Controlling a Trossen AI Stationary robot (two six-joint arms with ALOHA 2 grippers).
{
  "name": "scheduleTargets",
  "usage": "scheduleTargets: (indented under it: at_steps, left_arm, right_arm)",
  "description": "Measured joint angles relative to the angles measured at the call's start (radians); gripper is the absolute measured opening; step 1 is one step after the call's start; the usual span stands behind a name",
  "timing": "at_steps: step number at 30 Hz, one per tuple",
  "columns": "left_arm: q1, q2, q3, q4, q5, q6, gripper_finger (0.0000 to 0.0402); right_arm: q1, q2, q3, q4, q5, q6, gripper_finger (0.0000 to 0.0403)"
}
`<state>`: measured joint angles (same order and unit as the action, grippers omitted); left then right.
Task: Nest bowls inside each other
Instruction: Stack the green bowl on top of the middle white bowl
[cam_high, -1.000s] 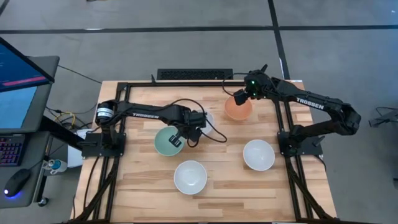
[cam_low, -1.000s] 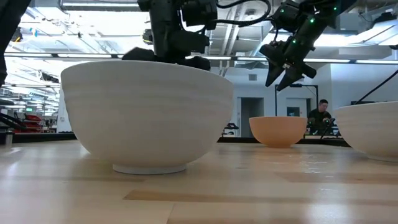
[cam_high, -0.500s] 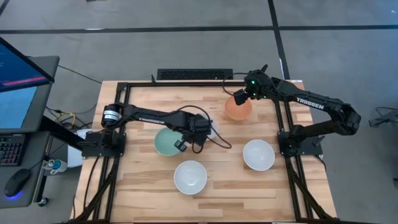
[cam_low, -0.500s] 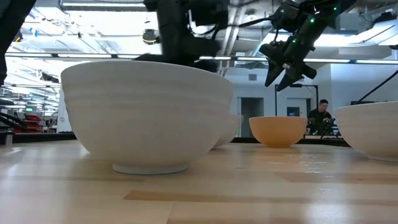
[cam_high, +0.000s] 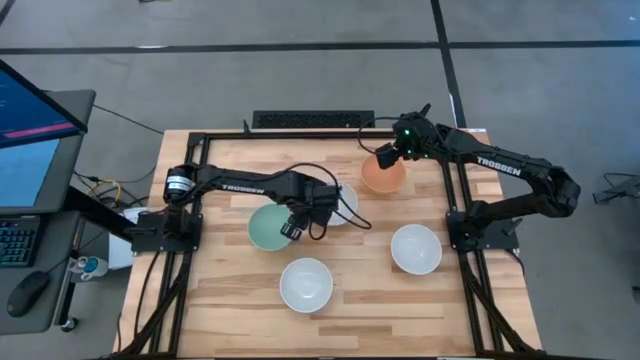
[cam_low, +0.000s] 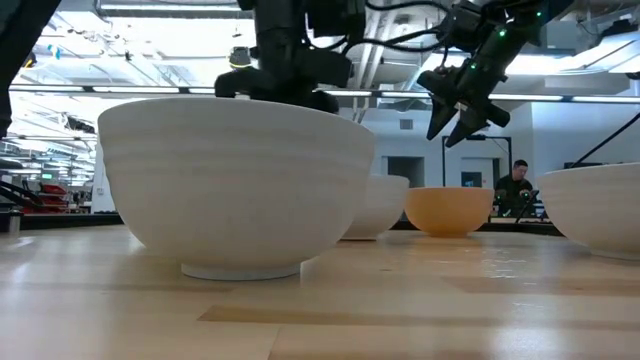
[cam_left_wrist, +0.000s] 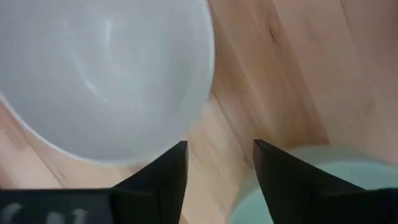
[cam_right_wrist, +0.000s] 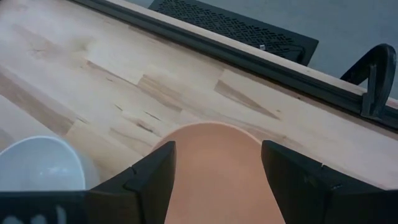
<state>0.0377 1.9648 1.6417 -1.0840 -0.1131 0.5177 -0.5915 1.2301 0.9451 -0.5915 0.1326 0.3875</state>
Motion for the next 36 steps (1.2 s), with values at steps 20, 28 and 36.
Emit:
scheduleTargets:
  at_steps: [20,28,36]
  left_arm:
    - [0.081,-0.23,-0.027,-0.124,0.096,-0.072,0.0071]
    - [0.117,-0.288,-0.243,-0.058,0.073,-0.067,0.0135]
    - [0.151,-0.414,-0.441,0.115,0.075,-0.08,0.0161]
  right_arm:
    - [0.0,0.0,0.0,0.001,0.021,0.005,0.026]
    - [0.0,0.0,0.0,0.001,0.033,0.031,0.026]
    - [0.002,0.0,0.0,0.001,0.033,0.057,0.026]
